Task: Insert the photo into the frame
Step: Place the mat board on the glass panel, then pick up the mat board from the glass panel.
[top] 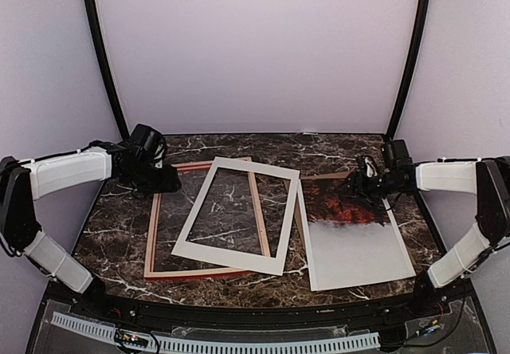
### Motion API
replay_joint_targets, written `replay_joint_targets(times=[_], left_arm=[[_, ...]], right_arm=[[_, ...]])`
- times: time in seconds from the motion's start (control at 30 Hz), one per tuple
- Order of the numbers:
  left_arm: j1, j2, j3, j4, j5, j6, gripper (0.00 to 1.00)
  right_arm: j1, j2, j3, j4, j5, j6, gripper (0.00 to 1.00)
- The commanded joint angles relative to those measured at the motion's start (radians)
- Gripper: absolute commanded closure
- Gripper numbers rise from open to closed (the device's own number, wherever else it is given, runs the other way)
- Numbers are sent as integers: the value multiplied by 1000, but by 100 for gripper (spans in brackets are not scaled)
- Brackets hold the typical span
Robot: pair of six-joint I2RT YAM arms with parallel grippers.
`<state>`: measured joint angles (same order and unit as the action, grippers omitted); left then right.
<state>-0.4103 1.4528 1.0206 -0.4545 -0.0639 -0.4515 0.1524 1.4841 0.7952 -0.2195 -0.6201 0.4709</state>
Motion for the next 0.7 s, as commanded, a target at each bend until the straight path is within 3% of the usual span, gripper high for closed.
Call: replay_joint_targets(times=[0.0, 0.23, 0.67], left_arm=[[4, 74, 44, 102, 179, 33, 34], [29, 196, 115, 151, 285, 93, 19], [53, 262, 141, 198, 361, 98, 18]], right_arm=[[155, 57, 20, 194, 55, 138, 36], [395, 200, 79, 282, 153, 255, 36], [562, 297, 82, 326, 259, 394, 42]])
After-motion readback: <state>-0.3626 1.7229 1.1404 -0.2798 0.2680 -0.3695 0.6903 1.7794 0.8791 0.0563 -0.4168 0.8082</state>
